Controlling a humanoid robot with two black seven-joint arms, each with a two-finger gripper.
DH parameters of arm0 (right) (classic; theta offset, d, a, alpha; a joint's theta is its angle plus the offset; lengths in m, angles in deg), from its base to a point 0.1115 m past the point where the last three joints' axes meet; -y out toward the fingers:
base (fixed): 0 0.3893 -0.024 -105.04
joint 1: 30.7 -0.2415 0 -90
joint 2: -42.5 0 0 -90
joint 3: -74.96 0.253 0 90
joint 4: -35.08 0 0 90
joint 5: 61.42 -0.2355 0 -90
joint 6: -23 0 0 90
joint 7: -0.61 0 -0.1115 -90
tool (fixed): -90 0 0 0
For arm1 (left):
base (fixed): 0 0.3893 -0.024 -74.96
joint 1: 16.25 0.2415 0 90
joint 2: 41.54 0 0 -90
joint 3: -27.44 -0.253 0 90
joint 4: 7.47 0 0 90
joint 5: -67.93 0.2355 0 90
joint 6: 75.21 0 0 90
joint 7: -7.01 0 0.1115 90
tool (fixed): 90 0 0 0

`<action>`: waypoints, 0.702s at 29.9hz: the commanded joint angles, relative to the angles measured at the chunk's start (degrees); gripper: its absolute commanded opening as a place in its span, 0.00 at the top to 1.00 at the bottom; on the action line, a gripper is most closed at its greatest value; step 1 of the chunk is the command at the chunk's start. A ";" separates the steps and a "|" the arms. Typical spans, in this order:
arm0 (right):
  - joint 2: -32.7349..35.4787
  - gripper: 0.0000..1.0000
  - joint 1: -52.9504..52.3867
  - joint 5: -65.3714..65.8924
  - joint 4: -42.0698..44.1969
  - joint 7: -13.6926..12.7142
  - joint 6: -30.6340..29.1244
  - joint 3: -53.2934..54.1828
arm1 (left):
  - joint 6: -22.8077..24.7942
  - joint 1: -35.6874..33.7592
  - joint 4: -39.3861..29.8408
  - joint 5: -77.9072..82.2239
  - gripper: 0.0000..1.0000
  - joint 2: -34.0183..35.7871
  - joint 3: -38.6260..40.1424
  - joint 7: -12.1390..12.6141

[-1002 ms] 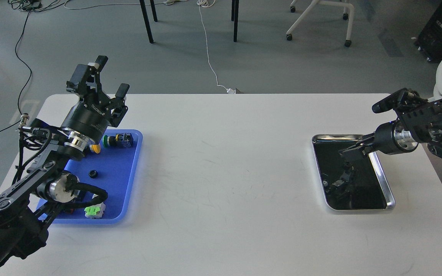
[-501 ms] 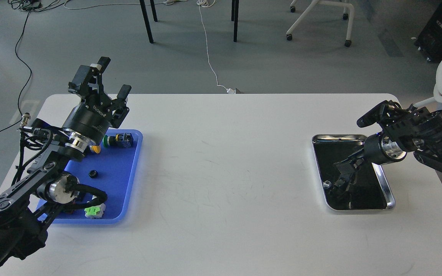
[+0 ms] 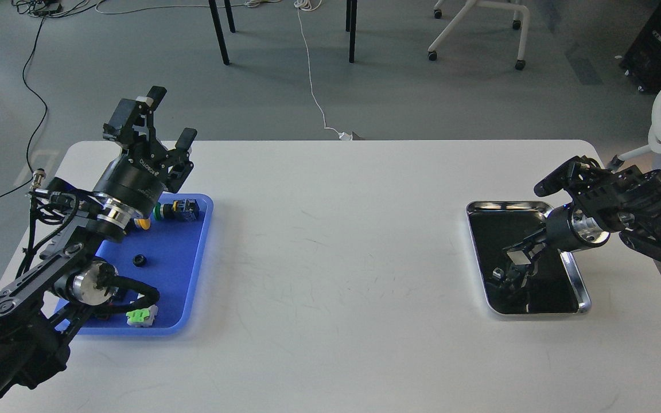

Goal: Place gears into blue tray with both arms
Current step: 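Grasp a second black ring in the metal tray with the right gripper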

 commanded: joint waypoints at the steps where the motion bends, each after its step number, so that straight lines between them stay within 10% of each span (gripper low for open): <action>1: 0.12 0.33 0.01 0.00 -0.03 -0.01 -0.01 0.00 | 0.00 -0.01 -0.01 0.00 0.02 0.06 0.00 -0.01; 21: -0.06 0.58 0.09 0.00 0.06 -0.01 -0.18 -0.27 | 0.08 -0.09 -0.01 -0.09 0.02 0.94 -0.17 0.07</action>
